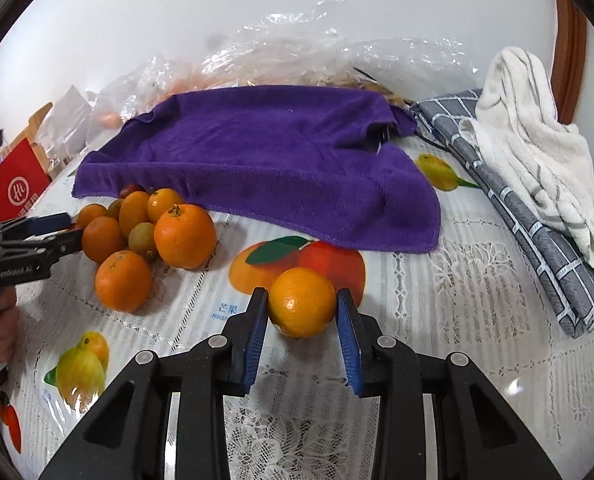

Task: Organize fruits
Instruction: 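Reach the right tool to the orange cluster and grasp an orange, then lift the orange with the right tool and carry it onto the purple towel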

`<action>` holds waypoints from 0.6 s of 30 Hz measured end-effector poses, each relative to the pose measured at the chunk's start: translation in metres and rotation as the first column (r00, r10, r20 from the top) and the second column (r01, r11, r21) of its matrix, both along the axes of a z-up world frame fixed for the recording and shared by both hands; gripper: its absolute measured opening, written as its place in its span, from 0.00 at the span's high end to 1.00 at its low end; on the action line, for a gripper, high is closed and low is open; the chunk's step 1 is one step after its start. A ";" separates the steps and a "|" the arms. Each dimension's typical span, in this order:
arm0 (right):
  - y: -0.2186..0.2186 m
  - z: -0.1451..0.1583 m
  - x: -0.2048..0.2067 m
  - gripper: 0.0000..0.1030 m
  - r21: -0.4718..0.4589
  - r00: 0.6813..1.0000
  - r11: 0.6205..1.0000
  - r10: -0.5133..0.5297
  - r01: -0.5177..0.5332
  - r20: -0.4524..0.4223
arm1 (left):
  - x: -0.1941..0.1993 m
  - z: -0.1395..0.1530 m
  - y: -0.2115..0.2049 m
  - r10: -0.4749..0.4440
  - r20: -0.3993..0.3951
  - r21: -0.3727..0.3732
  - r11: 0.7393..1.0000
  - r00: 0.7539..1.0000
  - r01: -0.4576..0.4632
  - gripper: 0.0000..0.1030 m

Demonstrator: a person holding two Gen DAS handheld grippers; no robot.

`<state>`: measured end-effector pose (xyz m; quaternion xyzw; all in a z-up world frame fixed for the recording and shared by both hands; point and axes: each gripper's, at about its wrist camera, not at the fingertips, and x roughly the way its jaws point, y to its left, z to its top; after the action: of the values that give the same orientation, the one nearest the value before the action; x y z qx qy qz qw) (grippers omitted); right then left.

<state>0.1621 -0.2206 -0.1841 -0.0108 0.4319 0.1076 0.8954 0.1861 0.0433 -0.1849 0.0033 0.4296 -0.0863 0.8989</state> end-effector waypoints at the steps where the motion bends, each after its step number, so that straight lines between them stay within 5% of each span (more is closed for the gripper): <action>1: 0.000 -0.001 0.000 0.67 -0.001 1.000 1.000 0.001 -0.001 -0.003 | 0.000 0.000 -0.001 -0.009 0.004 -0.008 1.000 1.000 0.009 0.41; 8: 0.002 -0.003 0.000 0.67 0.002 1.000 1.000 0.005 -0.005 -0.006 | -0.002 0.002 -0.002 -0.056 0.009 -0.097 0.994 0.998 0.056 0.71; 18: 0.001 -0.003 0.000 0.67 0.014 1.000 1.000 0.000 0.000 -0.006 | -0.005 0.006 0.008 0.001 0.048 -0.139 0.990 0.999 0.005 0.71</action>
<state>0.1617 -0.2197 -0.1870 -0.0043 0.4339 0.1109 0.8941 0.1808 0.0515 -0.1787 -0.0569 0.4008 -0.1170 0.9069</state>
